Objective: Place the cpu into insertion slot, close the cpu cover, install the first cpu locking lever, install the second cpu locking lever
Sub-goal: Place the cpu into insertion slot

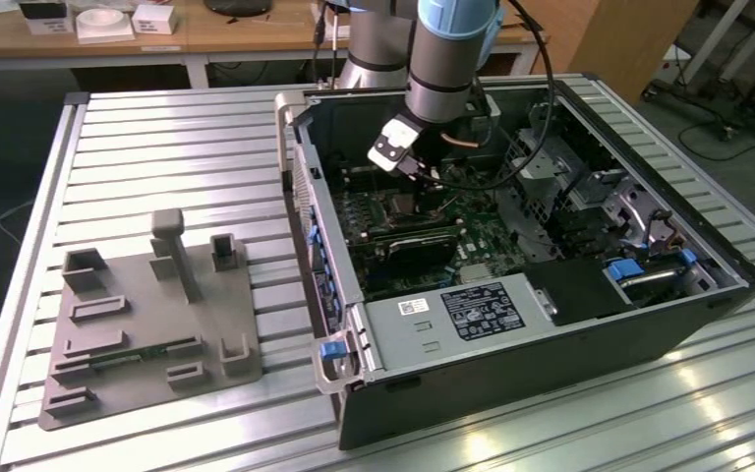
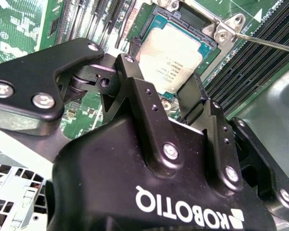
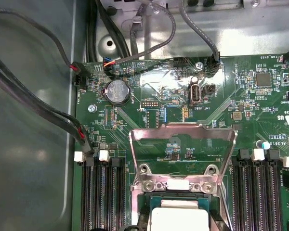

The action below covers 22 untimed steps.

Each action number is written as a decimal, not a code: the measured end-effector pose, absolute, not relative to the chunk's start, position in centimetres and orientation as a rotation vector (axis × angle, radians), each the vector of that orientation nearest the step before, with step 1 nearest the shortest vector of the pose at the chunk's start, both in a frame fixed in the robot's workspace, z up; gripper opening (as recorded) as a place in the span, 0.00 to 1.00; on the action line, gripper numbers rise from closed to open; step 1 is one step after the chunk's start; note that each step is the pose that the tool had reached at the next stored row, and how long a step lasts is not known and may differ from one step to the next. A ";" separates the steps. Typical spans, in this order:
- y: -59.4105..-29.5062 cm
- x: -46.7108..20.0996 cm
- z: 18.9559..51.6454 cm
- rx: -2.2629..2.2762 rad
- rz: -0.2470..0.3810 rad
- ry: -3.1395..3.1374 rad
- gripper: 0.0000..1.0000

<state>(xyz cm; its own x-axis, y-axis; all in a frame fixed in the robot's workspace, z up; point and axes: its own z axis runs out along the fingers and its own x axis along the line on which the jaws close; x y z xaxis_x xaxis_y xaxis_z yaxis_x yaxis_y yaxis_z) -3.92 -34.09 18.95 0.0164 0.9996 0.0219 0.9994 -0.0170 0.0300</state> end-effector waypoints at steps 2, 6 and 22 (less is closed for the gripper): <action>-34.1 -3.9 19.0 2.235 0.057 2.198 0.54; -34.1 -3.9 19.0 2.235 0.057 2.198 0.54; -34.1 -3.9 18.9 2.235 0.059 2.198 0.60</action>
<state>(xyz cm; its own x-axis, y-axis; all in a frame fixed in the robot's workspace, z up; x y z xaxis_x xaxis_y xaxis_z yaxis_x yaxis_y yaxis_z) -3.91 -34.07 18.91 0.0163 0.9996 0.0226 0.9994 -0.0170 0.0304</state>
